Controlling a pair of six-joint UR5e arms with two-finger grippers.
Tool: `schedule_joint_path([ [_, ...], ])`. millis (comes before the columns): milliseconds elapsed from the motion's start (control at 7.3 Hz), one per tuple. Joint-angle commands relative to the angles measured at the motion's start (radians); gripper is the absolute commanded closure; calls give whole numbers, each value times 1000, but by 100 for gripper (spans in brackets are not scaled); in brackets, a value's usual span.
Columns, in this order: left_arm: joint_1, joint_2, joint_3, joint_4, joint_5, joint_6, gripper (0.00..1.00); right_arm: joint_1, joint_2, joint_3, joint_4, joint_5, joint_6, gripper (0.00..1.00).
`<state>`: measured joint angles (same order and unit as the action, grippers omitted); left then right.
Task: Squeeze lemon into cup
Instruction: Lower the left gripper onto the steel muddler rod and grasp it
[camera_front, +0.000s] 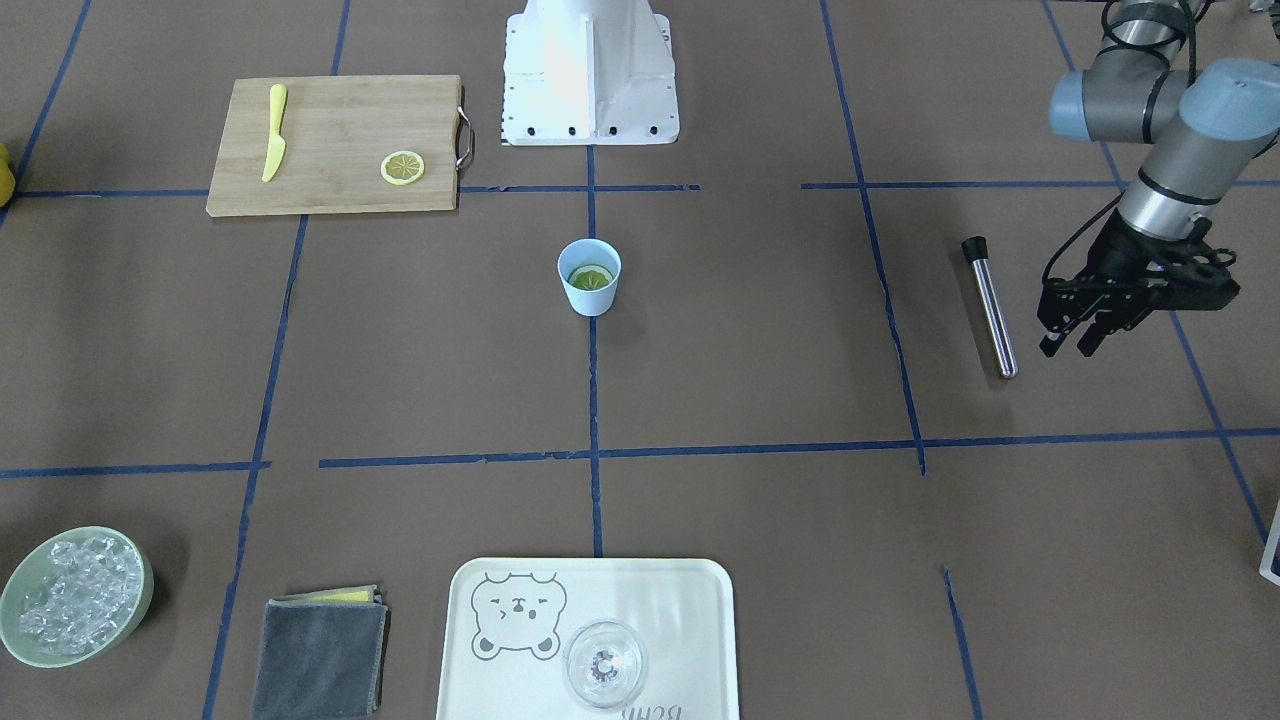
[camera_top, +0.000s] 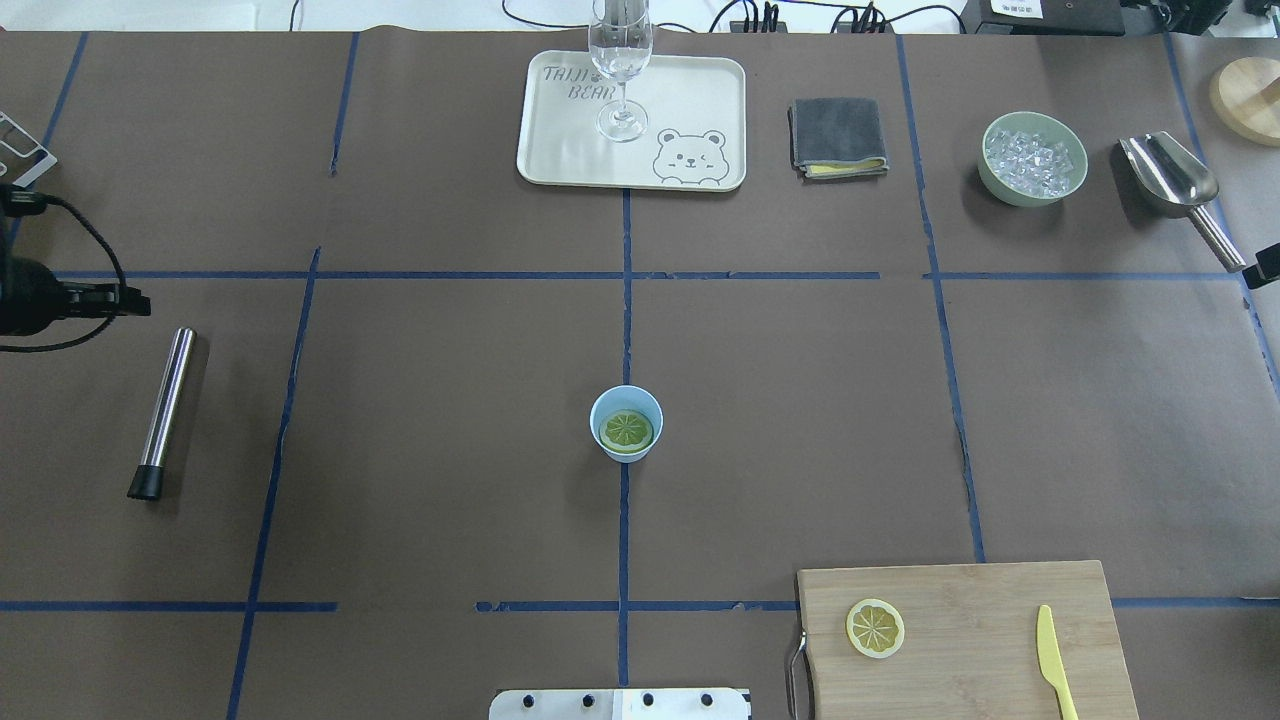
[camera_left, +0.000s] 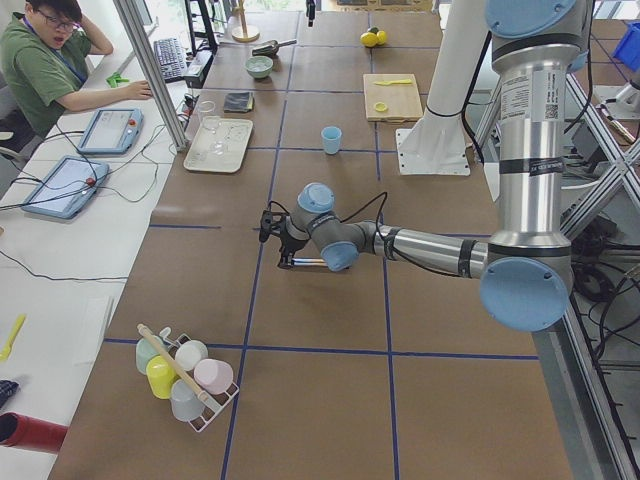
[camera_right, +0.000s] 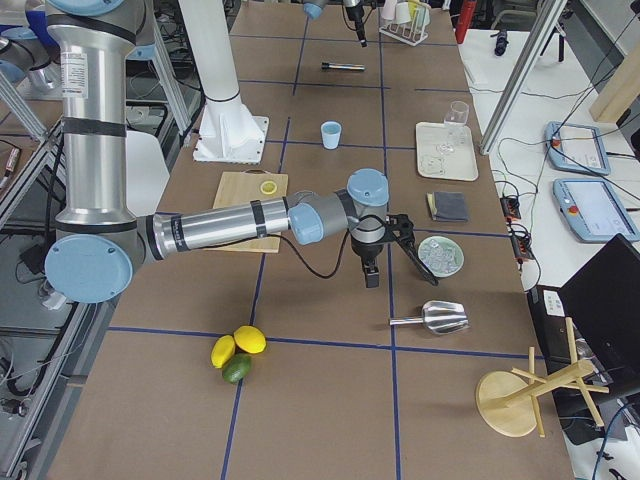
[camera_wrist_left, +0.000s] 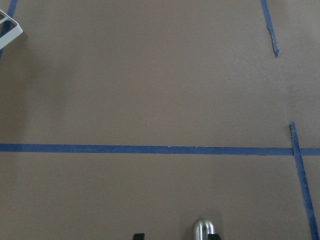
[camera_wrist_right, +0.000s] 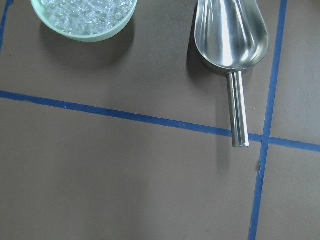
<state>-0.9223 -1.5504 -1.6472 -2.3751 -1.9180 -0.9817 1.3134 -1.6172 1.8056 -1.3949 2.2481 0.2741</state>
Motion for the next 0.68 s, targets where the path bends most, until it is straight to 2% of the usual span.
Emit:
schedule_joint_path([
  [0,26,-53,50,7,4,32,40,1,-3,1,4,1,-1,0],
  [548,74,-42,49,8,2,49,41,1,-3,-2,2,-1,0,0],
])
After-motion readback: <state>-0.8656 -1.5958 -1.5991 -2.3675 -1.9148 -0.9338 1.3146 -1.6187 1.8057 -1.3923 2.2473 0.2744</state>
